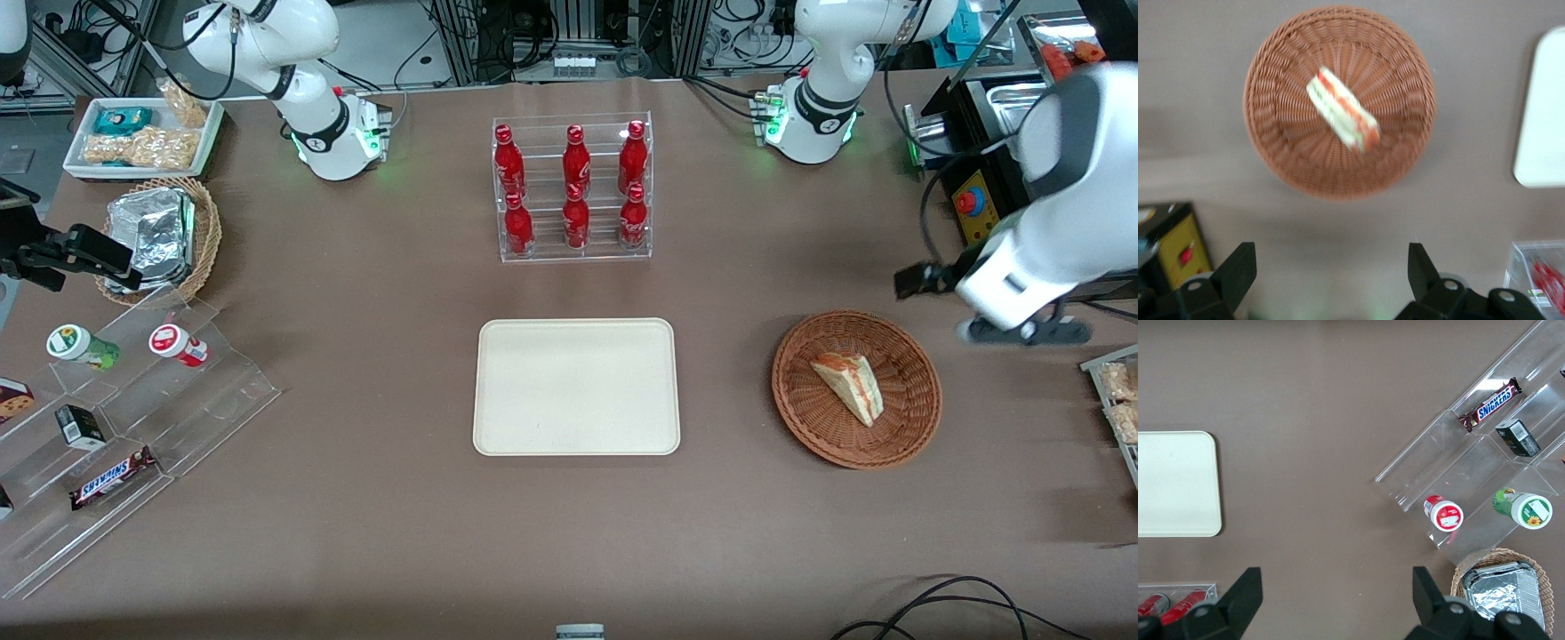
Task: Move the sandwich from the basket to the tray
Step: 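Move the left gripper over the wicker basket toward the sandwich, then lower the left gripper and close it on the wrapped sandwich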
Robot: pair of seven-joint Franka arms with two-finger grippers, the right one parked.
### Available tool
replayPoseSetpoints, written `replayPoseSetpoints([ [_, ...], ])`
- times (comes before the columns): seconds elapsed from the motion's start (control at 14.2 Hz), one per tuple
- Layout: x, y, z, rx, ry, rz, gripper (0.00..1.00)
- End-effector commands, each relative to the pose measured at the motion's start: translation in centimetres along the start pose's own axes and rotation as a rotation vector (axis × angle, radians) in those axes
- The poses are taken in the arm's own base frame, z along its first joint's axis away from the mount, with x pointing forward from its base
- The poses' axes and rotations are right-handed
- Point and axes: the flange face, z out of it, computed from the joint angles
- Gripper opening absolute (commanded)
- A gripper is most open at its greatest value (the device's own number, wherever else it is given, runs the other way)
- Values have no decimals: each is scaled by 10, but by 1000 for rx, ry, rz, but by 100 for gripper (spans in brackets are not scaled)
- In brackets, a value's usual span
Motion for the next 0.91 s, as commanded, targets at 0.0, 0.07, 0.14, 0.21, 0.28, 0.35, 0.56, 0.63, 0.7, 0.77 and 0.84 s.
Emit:
replayPoseSetpoints([
  [0.0, 21, -2, 63, 16, 43, -23, 100],
  [0.07, 30, -1, 80, 12, 51, -85, 100],
  [0.14, 37, 1, 95, 10, 45, -181, 100],
  [0.21, 42, 3, 109, 12, 33, -299, 100],
  [0.28, 47, 5, 122, 12, 32, -390, 100],
  [0.35, 51, 5, 131, 9, 38, -460, 100],
  [0.56, 57, 10, 160, 12, 8, -733, 100],
  [0.63, 59, 10, 169, 14, -1, -796, 100],
  [0.7, 61, 11, 176, 16, -5, -845, 100],
  [0.77, 62, 11, 184, 17, -11, -874, 100],
  [0.84, 62, 12, 195, 25, -29, -905, 95],
])
